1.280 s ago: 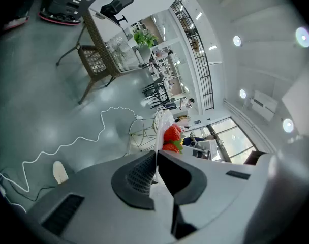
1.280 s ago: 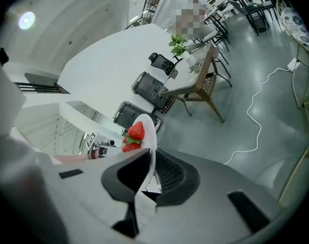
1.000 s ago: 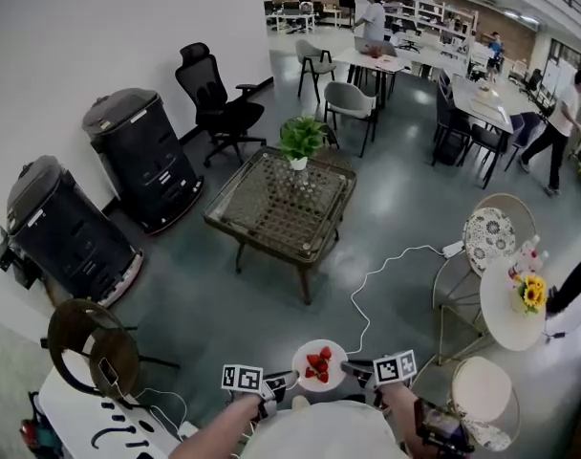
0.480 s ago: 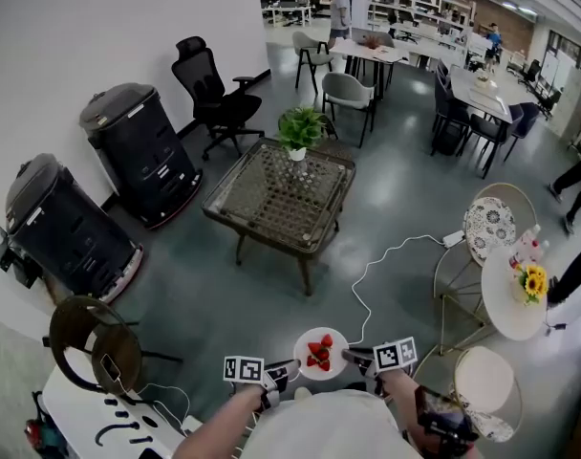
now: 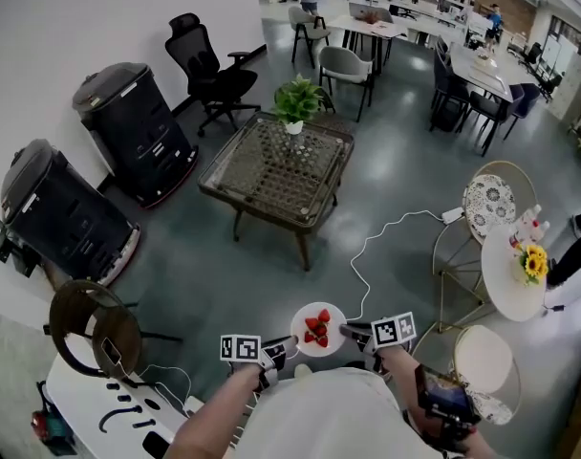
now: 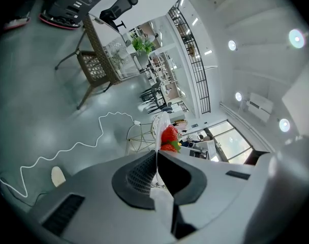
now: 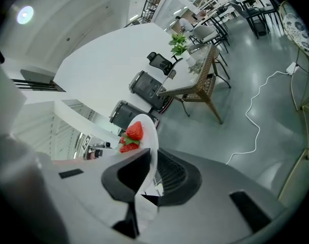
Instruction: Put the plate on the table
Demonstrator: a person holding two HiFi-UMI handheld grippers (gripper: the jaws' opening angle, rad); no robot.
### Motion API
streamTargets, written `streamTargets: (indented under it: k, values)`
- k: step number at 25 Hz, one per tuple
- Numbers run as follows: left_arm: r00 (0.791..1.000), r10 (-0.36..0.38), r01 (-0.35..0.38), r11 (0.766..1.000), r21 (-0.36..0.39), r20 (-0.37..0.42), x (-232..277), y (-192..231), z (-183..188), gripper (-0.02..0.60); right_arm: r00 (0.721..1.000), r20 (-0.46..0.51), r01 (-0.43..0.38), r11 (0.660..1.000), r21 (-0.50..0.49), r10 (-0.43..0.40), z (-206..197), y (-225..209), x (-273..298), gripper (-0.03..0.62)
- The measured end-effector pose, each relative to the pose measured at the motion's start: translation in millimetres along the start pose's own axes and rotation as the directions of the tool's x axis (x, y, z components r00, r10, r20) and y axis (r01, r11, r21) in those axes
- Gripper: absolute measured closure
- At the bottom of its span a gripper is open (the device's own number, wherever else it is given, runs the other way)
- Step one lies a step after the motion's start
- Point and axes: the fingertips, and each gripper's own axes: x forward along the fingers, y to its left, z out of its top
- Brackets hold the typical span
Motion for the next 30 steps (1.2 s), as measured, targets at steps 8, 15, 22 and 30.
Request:
streamTargets:
  k: [8, 15, 22, 30]
  values:
    - [1.000, -0.005, 0.005, 1.000, 0.008, -0.010, -5, 6, 2, 0.571, 1.000, 0.007, 0.020, 1.000, -0.009, -0.020, -1, -1, 5, 0.564]
    - [1.000, 0.004, -0.004, 1.000, -0.008, -0.007, -14, 6, -2, 0.571, 0.999, -0.012, 0.034, 0.999, 0.006, -0.034, -9, 11, 10, 0.564]
    - [1.000, 0.010, -0.010, 1.000, -0.007, 0.014, -24, 5, 9, 0.571, 1.000, -0.023, 0.021, 1.000, -0.006, -0.021, 1, 18, 20, 0.564]
    - [0.998, 0.016, -0.012, 0.998, -0.069, 0.058, -25, 17, 8, 0.571, 0.997, -0.076, -0.003, 1.000, -0.003, 0.003, -2, 1, 39, 0.563]
